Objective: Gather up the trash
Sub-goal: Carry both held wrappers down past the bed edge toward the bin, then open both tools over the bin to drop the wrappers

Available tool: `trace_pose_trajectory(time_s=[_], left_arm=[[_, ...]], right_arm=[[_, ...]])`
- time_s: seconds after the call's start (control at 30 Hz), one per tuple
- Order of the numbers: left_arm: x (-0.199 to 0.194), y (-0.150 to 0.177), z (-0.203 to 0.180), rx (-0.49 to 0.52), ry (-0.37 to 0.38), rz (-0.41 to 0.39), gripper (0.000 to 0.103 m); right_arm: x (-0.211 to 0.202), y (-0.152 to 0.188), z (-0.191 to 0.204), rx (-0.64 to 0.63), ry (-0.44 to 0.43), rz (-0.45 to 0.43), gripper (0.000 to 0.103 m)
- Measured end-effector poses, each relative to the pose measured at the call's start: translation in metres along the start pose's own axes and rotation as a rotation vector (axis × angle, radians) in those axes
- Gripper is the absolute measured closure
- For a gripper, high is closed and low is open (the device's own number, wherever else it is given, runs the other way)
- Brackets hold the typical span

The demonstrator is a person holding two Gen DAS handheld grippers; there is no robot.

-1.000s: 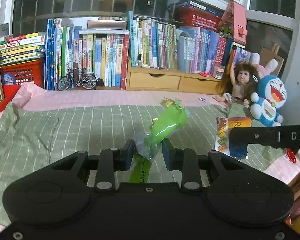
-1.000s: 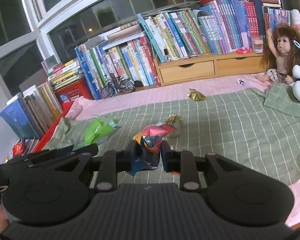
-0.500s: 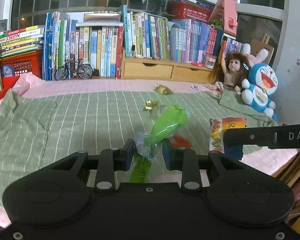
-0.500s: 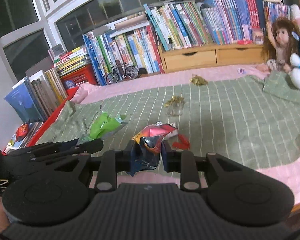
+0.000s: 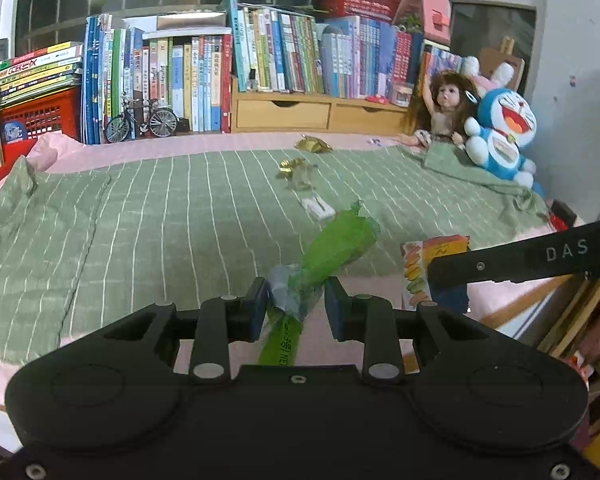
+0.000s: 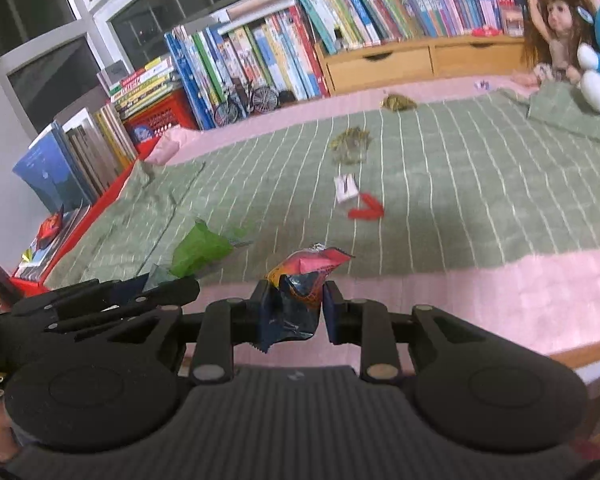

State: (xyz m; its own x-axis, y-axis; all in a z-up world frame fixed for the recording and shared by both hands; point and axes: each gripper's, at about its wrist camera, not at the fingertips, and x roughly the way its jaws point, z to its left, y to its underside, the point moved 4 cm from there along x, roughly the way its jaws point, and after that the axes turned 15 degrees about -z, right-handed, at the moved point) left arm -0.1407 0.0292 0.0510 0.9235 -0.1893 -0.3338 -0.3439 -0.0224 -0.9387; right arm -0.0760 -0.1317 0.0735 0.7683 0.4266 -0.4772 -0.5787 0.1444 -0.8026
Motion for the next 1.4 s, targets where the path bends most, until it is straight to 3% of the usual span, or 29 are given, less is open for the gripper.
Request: trace_pose_trajectory(time_s=[0.57, 1.07, 1.23, 1.33, 1.37, 1.4], left_arm=[[-0.035, 0.092, -0.023, 0.034, 0.044, 0.109, 0.074], [-0.017, 0.167, -0.010, -0.037, -0.003, 0.415, 0.074], [-0.010, 0.178, -0.002, -0.042, -0.034, 0.463, 0.074], [-0.007, 0.181, -0.002, -0.040, -0.049, 0.477, 0.069], [-0.006, 0.181, -0.002, -0.040, -0.052, 0.482, 0.060], [-0.005, 0.182, -0.001, -0.041, -0.058, 0.486, 0.054]], right_arm=[[-0.010, 0.088, -0.012, 0.034, 0.005, 0.139, 0.070], [0.013, 0.162, -0.026, 0.098, 0.075, 0.353, 0.069], [0.020, 0.169, -0.025, 0.092, 0.080, 0.378, 0.068], [0.024, 0.168, -0.023, 0.086, 0.082, 0.382, 0.058], [0.024, 0.169, -0.024, 0.086, 0.081, 0.382, 0.049], [0.028, 0.168, -0.021, 0.086, 0.079, 0.381, 0.047]])
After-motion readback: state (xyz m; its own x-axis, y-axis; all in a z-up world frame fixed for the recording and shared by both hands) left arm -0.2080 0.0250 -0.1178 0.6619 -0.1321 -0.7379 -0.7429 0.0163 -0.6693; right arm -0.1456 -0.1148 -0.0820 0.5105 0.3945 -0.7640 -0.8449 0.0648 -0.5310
